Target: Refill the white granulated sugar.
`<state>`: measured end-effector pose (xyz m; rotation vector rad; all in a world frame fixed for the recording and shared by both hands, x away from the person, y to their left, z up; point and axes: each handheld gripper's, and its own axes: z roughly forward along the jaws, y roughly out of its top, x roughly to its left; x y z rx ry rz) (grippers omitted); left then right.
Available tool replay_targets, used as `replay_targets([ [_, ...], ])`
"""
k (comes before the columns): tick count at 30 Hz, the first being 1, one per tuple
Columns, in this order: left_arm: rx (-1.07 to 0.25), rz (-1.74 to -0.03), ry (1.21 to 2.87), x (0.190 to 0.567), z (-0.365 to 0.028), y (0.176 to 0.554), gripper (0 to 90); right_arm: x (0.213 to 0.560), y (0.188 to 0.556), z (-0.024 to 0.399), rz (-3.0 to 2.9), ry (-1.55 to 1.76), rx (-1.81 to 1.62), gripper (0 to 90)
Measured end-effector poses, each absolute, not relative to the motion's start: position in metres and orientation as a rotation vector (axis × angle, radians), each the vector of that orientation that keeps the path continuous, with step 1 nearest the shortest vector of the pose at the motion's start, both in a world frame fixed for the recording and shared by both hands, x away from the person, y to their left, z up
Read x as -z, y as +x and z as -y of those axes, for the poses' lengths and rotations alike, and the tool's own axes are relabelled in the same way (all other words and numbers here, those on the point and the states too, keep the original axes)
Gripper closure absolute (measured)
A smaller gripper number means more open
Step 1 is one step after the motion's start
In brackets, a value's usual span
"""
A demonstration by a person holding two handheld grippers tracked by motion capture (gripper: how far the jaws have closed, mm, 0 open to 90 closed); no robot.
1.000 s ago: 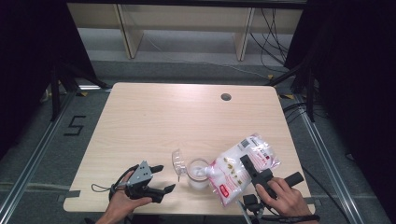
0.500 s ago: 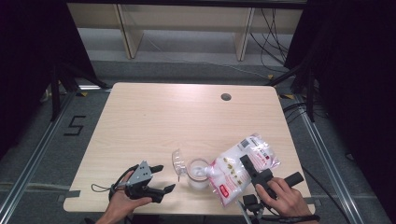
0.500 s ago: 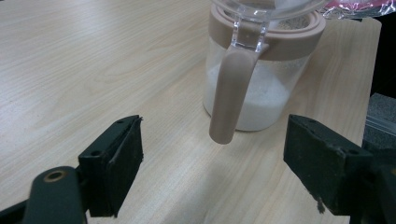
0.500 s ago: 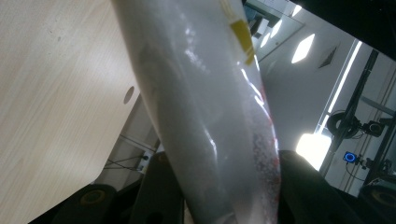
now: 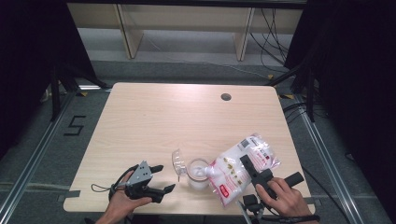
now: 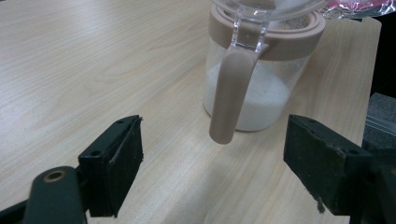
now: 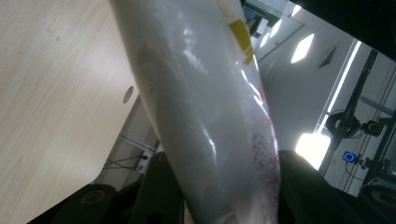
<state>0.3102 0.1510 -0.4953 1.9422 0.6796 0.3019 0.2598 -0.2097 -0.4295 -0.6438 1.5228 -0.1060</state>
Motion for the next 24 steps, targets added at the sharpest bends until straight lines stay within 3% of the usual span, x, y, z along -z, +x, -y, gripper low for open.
replay_targets([
  [24,-0.303,-0.674,1.946,0.4953,-0.1511,0.3104,19.4,0.4296,0.2596,0.2100,-1.524,-0.643,0.106,73.2],
])
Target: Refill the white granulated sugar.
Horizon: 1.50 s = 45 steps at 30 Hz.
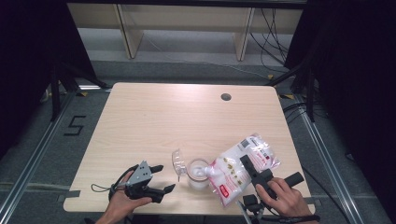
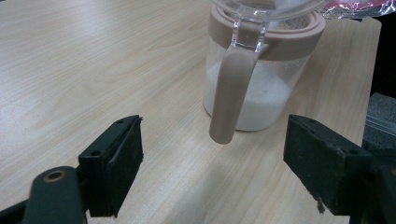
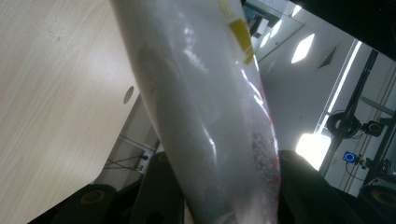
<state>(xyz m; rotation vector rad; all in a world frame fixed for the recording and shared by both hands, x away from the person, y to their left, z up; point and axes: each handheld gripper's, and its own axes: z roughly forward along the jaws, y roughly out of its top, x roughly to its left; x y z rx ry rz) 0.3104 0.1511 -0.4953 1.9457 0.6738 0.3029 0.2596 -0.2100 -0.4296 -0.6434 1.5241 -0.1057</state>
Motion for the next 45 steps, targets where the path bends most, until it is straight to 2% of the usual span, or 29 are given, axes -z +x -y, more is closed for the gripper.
replay_targets([
  [45,-0.311,-0.663,1.949,0.4951,-0.1515,0.3110,19.4,0.4294,0.2593,0.2098,-1.522,-0.645,0.104,73.3],
])
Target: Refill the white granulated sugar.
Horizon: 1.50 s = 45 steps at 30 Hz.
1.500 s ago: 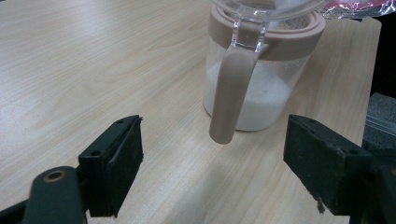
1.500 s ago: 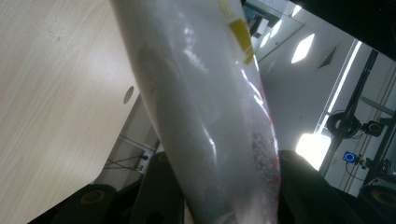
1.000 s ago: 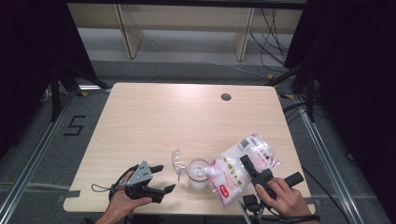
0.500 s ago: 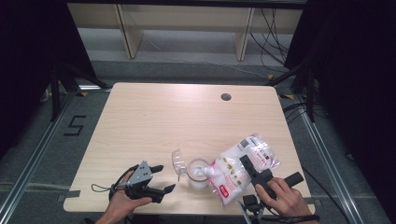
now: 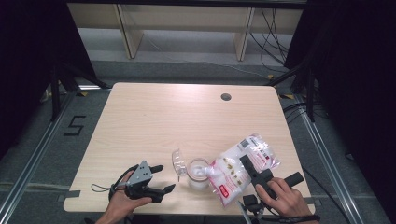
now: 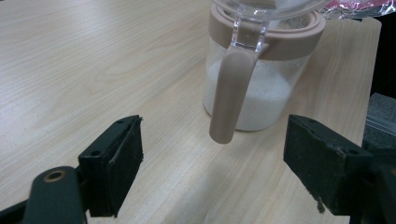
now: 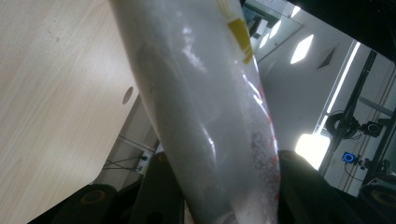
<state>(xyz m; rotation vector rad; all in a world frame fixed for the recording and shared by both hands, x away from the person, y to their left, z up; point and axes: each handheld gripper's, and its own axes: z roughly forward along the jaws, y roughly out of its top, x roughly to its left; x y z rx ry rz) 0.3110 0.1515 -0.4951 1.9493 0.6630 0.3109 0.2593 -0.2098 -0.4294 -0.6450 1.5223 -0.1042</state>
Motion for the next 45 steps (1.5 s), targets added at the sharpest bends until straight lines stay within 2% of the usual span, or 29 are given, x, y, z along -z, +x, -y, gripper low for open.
replay_targets([
  [45,-0.315,-0.664,1.948,0.4953,-0.1512,0.3109,19.4,0.4316,0.2624,0.2119,-1.543,-0.638,0.043,74.4],
])
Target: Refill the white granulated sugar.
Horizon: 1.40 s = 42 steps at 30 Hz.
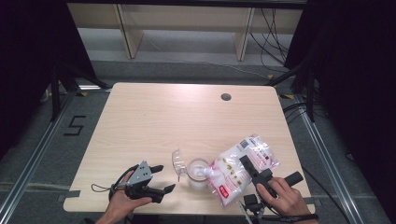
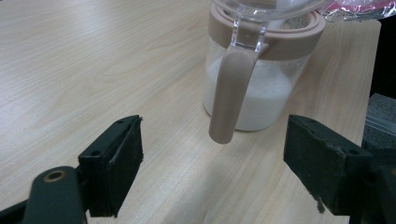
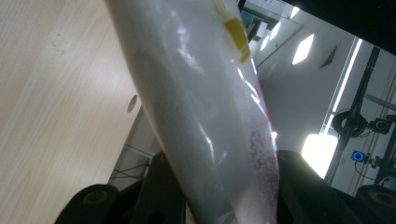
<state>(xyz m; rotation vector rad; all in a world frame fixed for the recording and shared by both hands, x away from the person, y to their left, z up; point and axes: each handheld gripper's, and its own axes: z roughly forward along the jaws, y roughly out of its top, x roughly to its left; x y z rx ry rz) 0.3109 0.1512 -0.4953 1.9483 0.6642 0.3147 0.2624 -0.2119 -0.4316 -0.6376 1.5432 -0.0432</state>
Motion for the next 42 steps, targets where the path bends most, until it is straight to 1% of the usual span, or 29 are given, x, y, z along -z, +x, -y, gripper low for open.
replay_targets([
  [10,-0.307,-0.668,1.940,0.496,-0.151,0.311,19.5,0.433,0.269,0.217,-1.584,-0.616,-0.077,75.3],
  [11,-0.316,-0.645,1.950,0.495,-0.152,0.312,19.5,0.437,0.269,0.219,-1.618,-0.559,-0.113,75.4],
  [14,-0.316,-0.649,1.947,0.495,-0.152,0.312,19.5,0.435,0.273,0.220,-1.615,-0.586,-0.150,75.7],
  [16,-0.301,-0.678,1.933,0.496,-0.151,0.310,19.5,0.437,0.277,0.224,-1.638,-0.547,-0.201,75.8],
  [20,-0.305,-0.677,1.936,0.496,-0.151,0.310,19.5,0.439,0.281,0.229,-1.652,-0.517,-0.257,75.9],
  [21,-0.304,-0.681,1.935,0.496,-0.151,0.310,19.5,0.442,0.280,0.230,-1.687,-0.451,-0.300,76.0],
  [24,-0.303,-0.673,1.939,0.496,-0.151,0.311,19.5,0.442,0.282,0.231,-1.701,-0.433,-0.342,76.2],
  [25,-0.306,-0.674,1.937,0.496,-0.151,0.310,19.5,0.445,0.283,0.233,-1.733,-0.381,-0.391,76.7],
  [27,-0.307,-0.675,1.936,0.495,-0.151,0.310,19.5,0.443,0.285,0.234,-1.731,-0.392,-0.417,77.0],
  [28,-0.305,-0.681,1.932,0.495,-0.151,0.310,19.5,0.443,0.288,0.237,-1.774,-0.329,-0.490,77.6],
  [32,-0.304,-0.672,1.934,0.496,-0.151,0.310,19.5,0.441,0.291,0.242,-1.786,-0.285,-0.556,78.6],
  [34,-0.302,-0.678,1.930,0.496,-0.151,0.310,19.5,0.445,0.292,0.246,-1.823,-0.154,-0.669,79.3],
  [36,-0.303,-0.672,1.930,0.496,-0.151,0.310,19.6,0.442,0.295,0.249,-1.844,-0.151,-0.694,80.1],
  [38,-0.306,-0.675,1.935,0.495,-0.151,0.310,19.6,0.445,0.298,0.252,-1.879,-0.048,-0.803,81.4],
  [42,-0.301,-0.671,1.931,0.496,-0.151,0.310,19.6,0.444,0.303,0.255,-1.890,0.007,-0.900,83.3],
])
